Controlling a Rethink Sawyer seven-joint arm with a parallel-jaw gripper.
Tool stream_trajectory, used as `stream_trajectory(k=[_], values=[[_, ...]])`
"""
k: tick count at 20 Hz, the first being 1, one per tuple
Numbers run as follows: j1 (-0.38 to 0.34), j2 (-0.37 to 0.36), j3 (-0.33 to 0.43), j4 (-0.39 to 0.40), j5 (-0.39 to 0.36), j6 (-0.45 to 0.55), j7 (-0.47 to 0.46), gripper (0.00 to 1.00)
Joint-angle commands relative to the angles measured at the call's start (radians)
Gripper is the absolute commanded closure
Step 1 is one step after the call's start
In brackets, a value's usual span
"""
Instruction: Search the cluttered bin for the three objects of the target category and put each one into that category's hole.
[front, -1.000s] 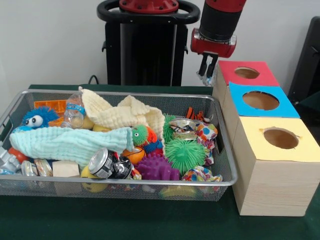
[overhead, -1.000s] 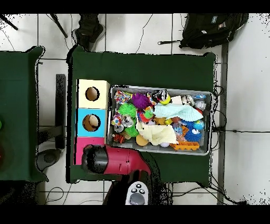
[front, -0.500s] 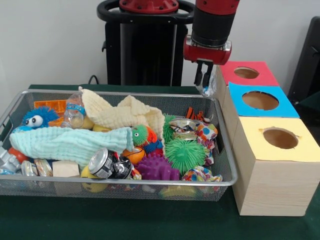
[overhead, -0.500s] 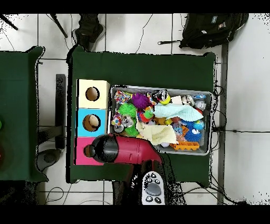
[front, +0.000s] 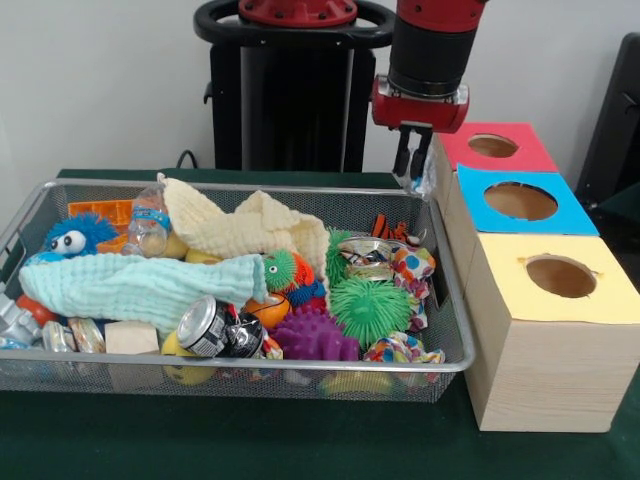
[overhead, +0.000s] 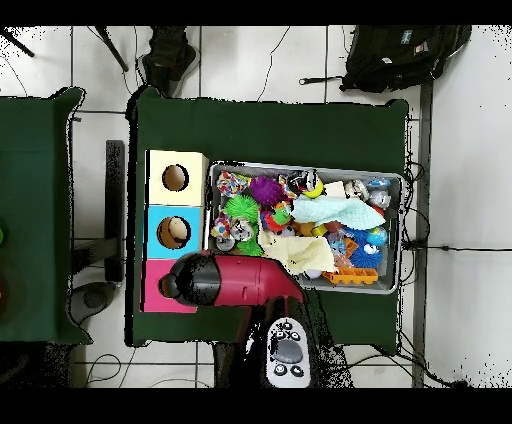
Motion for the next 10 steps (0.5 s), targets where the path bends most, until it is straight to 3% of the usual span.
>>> stream_trajectory(k=[1, 10], values=[[-0.019, -0.006, 0.088, -0.054, -0.041, -0.032, 0.041, 1.00], [-0.013, -0.012, 0.080, -0.089, -0.029, 0.029, 0.046, 1.00]])
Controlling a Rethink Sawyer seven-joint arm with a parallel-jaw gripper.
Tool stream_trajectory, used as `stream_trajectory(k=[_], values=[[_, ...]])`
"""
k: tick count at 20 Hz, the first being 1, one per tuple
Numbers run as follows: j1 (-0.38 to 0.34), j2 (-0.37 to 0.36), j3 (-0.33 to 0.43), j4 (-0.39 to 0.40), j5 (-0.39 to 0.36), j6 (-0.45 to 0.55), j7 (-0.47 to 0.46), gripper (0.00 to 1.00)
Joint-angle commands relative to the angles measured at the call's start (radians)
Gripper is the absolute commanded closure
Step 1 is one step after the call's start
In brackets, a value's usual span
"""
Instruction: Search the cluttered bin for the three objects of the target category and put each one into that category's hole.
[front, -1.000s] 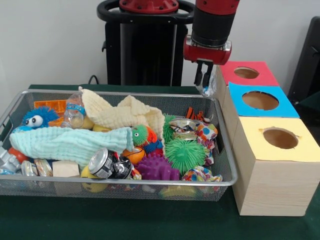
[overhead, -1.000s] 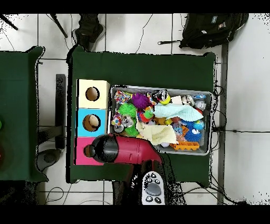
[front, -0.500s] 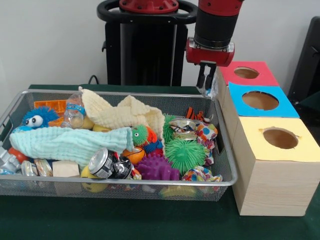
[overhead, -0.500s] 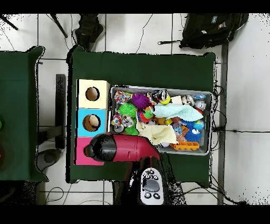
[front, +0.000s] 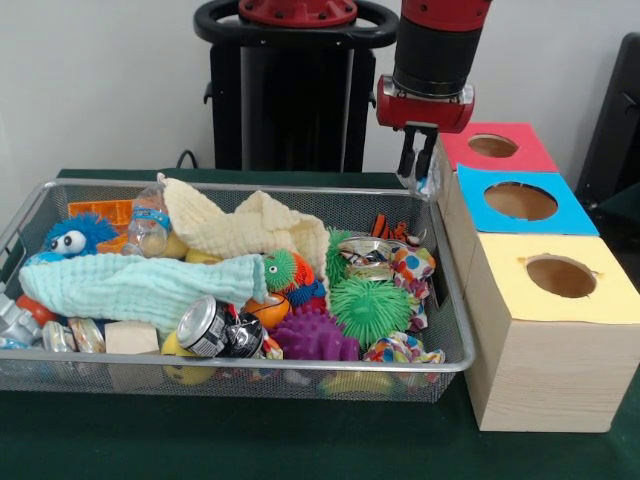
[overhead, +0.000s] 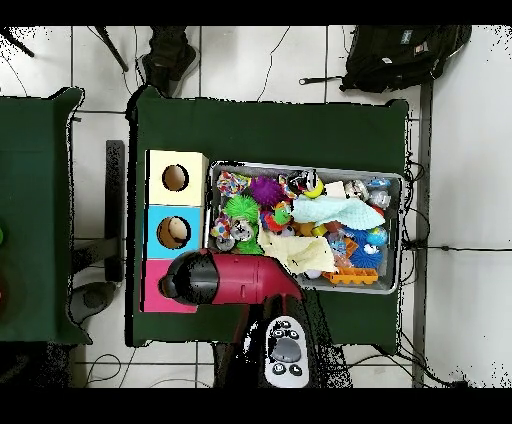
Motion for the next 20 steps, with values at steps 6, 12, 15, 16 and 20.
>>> stream_trajectory(k=[6, 12, 15, 16, 20], values=[[-0.017, -0.017, 0.073, -0.099, -0.018, 0.078, 0.041, 1.00], [-0.017, -0.019, 0.069, -0.120, -0.018, 0.103, 0.039, 1.00], [-0.009, -0.014, 0.073, -0.127, -0.026, 0.107, 0.031, 1.00], [-0.007, -0.012, 0.074, -0.131, -0.028, 0.108, 0.030, 1.00], [-0.018, 0.004, 0.108, -0.156, -0.033, 0.120, -0.009, 1.00]])
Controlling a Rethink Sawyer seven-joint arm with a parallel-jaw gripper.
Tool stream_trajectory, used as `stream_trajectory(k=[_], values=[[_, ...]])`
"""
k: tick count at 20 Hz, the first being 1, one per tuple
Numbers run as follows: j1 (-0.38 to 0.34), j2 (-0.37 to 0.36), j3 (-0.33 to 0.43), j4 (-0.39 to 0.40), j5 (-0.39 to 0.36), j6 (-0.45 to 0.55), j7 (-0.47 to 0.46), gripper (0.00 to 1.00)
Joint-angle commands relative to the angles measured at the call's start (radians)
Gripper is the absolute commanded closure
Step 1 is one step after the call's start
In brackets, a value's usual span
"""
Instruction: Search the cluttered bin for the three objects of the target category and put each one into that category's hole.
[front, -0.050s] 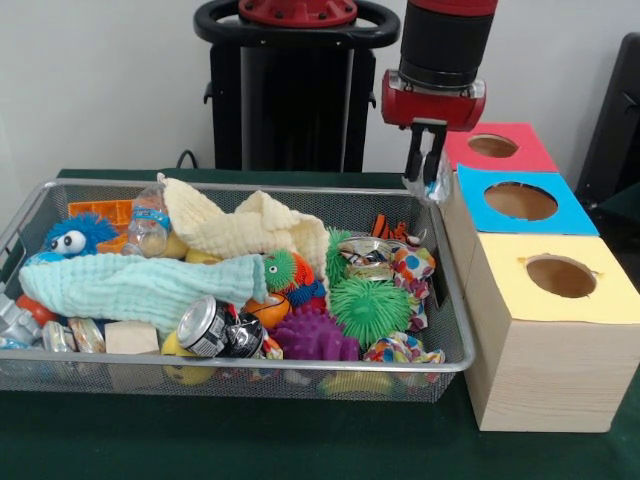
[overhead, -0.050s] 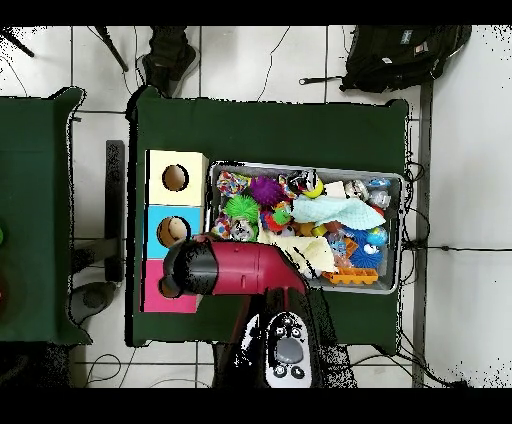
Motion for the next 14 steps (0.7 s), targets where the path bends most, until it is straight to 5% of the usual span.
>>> stream_trajectory(k=[1, 4, 5, 14], values=[[-0.025, 0.029, 0.120, -0.093, -0.032, 0.117, -0.022, 1.00], [-0.036, 0.038, 0.139, -0.112, -0.032, 0.140, -0.044, 1.00], [-0.034, 0.045, 0.142, -0.123, -0.031, 0.146, -0.039, 0.00], [0.011, 0.056, 0.102, -0.197, -0.017, 0.243, 0.033, 0.00]])
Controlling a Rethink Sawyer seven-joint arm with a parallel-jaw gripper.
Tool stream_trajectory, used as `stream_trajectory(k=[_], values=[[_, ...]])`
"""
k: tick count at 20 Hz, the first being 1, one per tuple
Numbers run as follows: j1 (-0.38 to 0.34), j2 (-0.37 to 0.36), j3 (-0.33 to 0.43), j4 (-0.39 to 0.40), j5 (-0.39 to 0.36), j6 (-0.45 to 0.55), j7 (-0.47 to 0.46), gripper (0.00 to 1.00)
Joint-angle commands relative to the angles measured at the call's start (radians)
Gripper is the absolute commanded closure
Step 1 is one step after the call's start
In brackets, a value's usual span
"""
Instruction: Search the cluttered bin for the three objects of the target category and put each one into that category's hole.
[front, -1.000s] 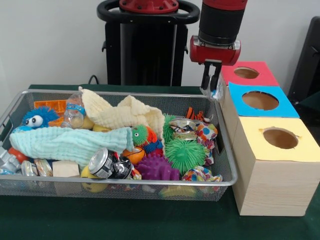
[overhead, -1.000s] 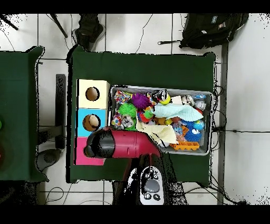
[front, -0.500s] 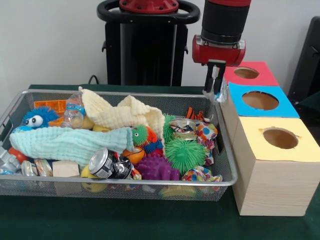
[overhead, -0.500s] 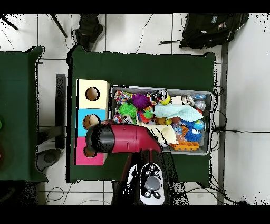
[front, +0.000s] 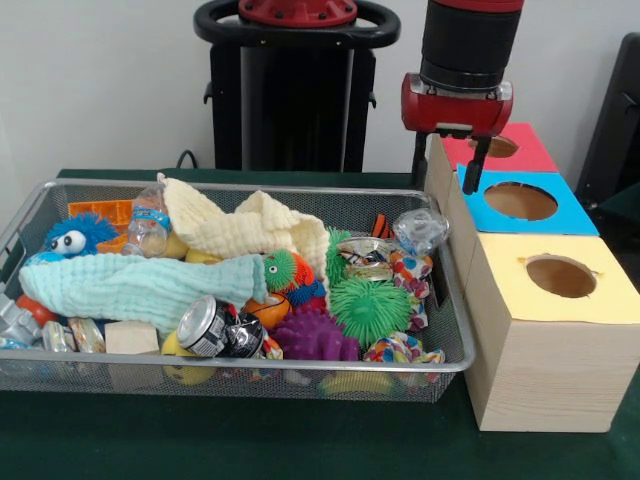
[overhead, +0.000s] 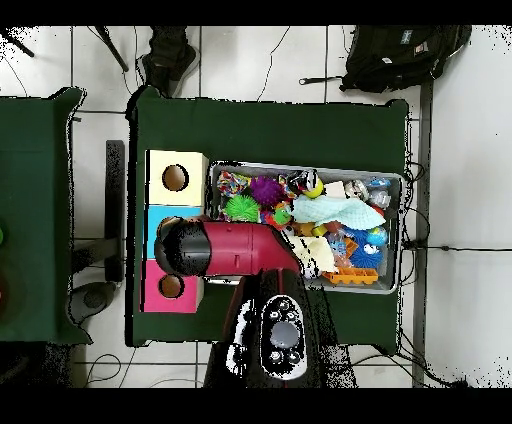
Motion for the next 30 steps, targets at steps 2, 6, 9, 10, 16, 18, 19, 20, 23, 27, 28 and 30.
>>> stream_trajectory(k=[2, 6, 9, 10, 16, 18, 19, 20, 23, 27, 28, 30], values=[[0.017, 0.046, 0.065, -0.122, -0.014, 0.197, 0.051, 0.00], [0.019, 0.055, 0.066, -0.146, -0.005, 0.199, 0.065, 0.00], [0.027, 0.067, 0.068, -0.165, -0.015, 0.194, 0.057, 0.00], [0.019, 0.071, 0.082, -0.161, -0.008, 0.178, 0.051, 0.00], [-0.012, 0.091, 0.112, -0.164, -0.006, 0.177, 0.008, 0.00], [-0.024, 0.088, 0.118, -0.157, -0.011, 0.178, -0.008, 0.00], [-0.030, 0.085, 0.121, -0.155, -0.013, 0.178, -0.014, 0.00], [-0.035, 0.086, 0.124, -0.156, -0.015, 0.181, -0.018, 0.00], [-0.051, 0.083, 0.128, -0.138, -0.030, 0.163, -0.029, 0.00], [-0.075, 0.082, 0.137, -0.112, -0.040, 0.144, -0.040, 0.00], [-0.080, 0.079, 0.139, -0.106, -0.042, 0.143, -0.041, 0.00], [-0.096, 0.072, 0.143, -0.094, -0.048, 0.143, -0.051, 0.00]])
